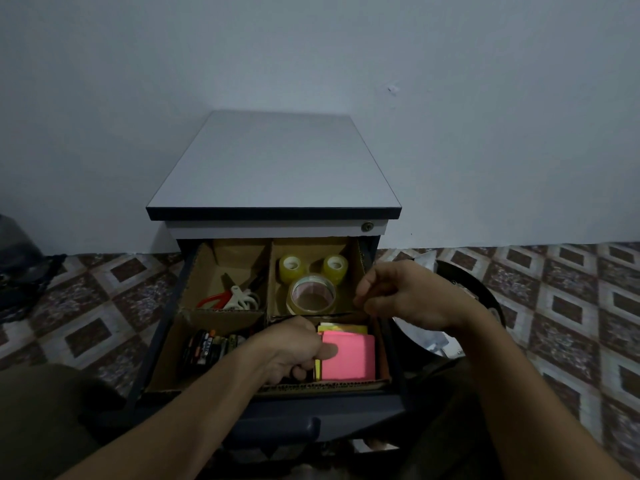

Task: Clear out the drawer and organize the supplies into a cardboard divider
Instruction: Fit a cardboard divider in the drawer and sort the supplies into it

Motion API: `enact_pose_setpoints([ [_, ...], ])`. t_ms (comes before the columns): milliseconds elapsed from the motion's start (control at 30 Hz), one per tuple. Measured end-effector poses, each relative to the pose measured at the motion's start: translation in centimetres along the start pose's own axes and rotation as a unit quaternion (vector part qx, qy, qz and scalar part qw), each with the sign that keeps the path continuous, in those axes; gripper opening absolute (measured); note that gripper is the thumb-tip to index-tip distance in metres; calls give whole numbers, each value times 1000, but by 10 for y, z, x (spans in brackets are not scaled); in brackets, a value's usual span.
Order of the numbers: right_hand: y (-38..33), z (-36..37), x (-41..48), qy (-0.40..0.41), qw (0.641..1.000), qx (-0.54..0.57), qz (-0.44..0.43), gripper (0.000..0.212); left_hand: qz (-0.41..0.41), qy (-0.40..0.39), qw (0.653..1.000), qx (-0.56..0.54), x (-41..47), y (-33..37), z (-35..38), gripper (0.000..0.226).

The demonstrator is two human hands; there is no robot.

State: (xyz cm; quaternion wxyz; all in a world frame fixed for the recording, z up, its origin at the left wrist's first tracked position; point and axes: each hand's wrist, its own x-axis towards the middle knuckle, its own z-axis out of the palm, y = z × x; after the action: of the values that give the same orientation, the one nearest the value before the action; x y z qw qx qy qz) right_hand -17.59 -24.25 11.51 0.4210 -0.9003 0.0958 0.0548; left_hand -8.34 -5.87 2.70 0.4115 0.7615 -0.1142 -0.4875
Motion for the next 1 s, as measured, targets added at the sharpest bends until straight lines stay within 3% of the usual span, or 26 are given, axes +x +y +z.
enact_pose_setpoints([
  [200,0,1,-6,9,1000,10,-7,8,84,51,988,115,-5,-6,1,24],
  [333,0,1,-5,14,1000,9,-5,7,7,31,999,-22,-10,0,-7,19],
  [500,-2,5,1,22,1000,16,-13,5,24,74,986,146,-10,1,-4,27],
  [700,-9,14,6,21,999,12,-29,4,62,116,977,170,-13,-4,9,36],
  [867,-12,12,4,21,999,12,-34,4,77,130,942,301,-37,11,0,21],
  [933,-13,11,3,19,999,20,-35,5,81,99,956,263,-39,9,-6,12],
  [1000,-15,12,3,19,999,25,-37,4,79,43,974,209,-40,8,-10,17],
])
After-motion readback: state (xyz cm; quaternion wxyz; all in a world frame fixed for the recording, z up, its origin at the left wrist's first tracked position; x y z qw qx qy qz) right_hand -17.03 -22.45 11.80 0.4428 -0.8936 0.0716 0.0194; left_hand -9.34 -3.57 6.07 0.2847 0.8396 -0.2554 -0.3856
